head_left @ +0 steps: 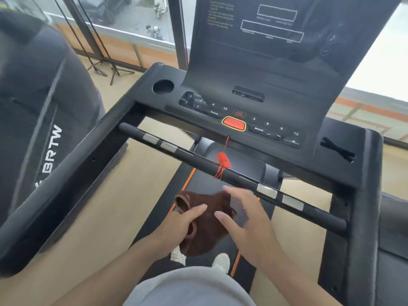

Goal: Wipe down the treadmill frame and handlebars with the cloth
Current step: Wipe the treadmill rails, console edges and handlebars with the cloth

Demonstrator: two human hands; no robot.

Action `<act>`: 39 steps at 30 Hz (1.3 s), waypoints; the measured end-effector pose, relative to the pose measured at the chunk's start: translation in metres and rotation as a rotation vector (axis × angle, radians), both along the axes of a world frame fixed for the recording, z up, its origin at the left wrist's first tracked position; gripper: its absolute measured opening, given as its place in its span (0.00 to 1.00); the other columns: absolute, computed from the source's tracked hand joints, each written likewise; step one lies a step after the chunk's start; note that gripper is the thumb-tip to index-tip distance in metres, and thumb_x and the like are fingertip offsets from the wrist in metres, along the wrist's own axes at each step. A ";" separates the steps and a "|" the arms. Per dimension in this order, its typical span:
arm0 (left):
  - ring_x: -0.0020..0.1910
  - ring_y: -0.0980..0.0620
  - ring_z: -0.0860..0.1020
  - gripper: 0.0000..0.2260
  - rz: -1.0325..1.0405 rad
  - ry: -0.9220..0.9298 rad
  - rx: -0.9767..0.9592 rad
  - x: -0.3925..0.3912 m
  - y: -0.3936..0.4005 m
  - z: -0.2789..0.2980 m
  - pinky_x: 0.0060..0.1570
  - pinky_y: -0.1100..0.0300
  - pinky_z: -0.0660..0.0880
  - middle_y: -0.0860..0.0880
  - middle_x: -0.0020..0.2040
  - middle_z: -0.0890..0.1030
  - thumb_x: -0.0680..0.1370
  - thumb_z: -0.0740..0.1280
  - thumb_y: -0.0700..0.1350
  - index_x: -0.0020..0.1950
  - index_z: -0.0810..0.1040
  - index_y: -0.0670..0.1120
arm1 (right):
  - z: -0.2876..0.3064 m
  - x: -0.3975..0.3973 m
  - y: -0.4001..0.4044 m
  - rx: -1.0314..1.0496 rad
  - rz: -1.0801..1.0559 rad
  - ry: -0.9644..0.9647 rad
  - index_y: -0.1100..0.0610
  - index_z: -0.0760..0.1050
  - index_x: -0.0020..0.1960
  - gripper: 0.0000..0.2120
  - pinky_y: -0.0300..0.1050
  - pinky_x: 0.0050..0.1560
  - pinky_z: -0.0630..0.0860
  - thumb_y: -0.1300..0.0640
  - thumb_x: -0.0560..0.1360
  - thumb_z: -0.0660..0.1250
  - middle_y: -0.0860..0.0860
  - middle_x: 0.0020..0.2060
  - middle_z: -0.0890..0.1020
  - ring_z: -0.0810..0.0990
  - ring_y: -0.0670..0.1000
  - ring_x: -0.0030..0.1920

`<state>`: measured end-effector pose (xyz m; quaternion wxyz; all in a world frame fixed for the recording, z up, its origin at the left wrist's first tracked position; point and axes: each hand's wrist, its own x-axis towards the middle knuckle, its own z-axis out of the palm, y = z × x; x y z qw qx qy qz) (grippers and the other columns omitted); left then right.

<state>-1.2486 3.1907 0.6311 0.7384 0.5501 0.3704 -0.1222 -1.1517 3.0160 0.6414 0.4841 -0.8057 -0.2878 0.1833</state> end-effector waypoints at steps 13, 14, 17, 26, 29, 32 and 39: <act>0.57 0.55 0.82 0.12 -0.038 -0.120 0.413 -0.031 0.073 -0.006 0.65 0.46 0.76 0.56 0.53 0.85 0.75 0.63 0.58 0.55 0.82 0.64 | -0.012 0.004 0.098 -0.304 0.260 0.022 0.41 0.78 0.48 0.09 0.32 0.61 0.70 0.50 0.74 0.77 0.26 0.52 0.78 0.72 0.33 0.61; 0.60 0.56 0.80 0.12 -0.030 -0.159 0.444 -0.030 0.081 -0.009 0.66 0.48 0.75 0.57 0.57 0.84 0.76 0.64 0.58 0.58 0.81 0.64 | -0.015 0.004 0.107 -0.276 0.232 0.009 0.43 0.78 0.47 0.08 0.36 0.61 0.72 0.52 0.75 0.76 0.30 0.52 0.80 0.74 0.35 0.61; 0.67 0.57 0.75 0.17 0.034 -0.250 0.550 -0.023 0.112 -0.017 0.67 0.57 0.72 0.57 0.66 0.77 0.75 0.67 0.58 0.64 0.75 0.67 | -0.003 0.005 0.133 -0.205 0.149 0.056 0.45 0.74 0.47 0.09 0.33 0.43 0.72 0.57 0.80 0.71 0.37 0.40 0.81 0.79 0.42 0.43; 0.55 0.62 0.81 0.07 0.015 -0.315 0.513 0.048 0.197 -0.015 0.62 0.53 0.78 0.60 0.52 0.85 0.80 0.69 0.49 0.58 0.81 0.57 | 0.025 0.067 0.190 -0.400 -0.359 -0.345 0.46 0.74 0.69 0.16 0.48 0.68 0.69 0.50 0.81 0.67 0.42 0.66 0.77 0.73 0.49 0.67; 0.55 0.63 0.80 0.07 0.041 -0.279 0.522 0.057 0.224 -0.023 0.62 0.55 0.78 0.61 0.52 0.84 0.80 0.69 0.50 0.57 0.81 0.57 | 0.003 0.077 0.200 -0.947 -0.008 -0.465 0.49 0.57 0.82 0.38 0.56 0.80 0.51 0.35 0.78 0.65 0.50 0.80 0.61 0.58 0.56 0.80; 0.56 0.62 0.80 0.06 -0.015 -0.276 0.508 0.051 0.244 -0.034 0.61 0.55 0.78 0.62 0.52 0.84 0.80 0.69 0.50 0.55 0.81 0.59 | -0.029 0.073 0.206 -1.105 0.229 -0.273 0.45 0.54 0.81 0.44 0.53 0.74 0.65 0.34 0.73 0.71 0.48 0.77 0.66 0.71 0.55 0.73; 0.53 0.64 0.81 0.05 0.084 -0.147 0.471 0.029 0.261 -0.053 0.59 0.59 0.78 0.62 0.50 0.84 0.79 0.70 0.49 0.53 0.81 0.59 | -0.045 0.090 0.239 -0.956 0.311 -0.283 0.40 0.63 0.72 0.31 0.48 0.52 0.79 0.40 0.74 0.72 0.43 0.62 0.76 0.81 0.51 0.59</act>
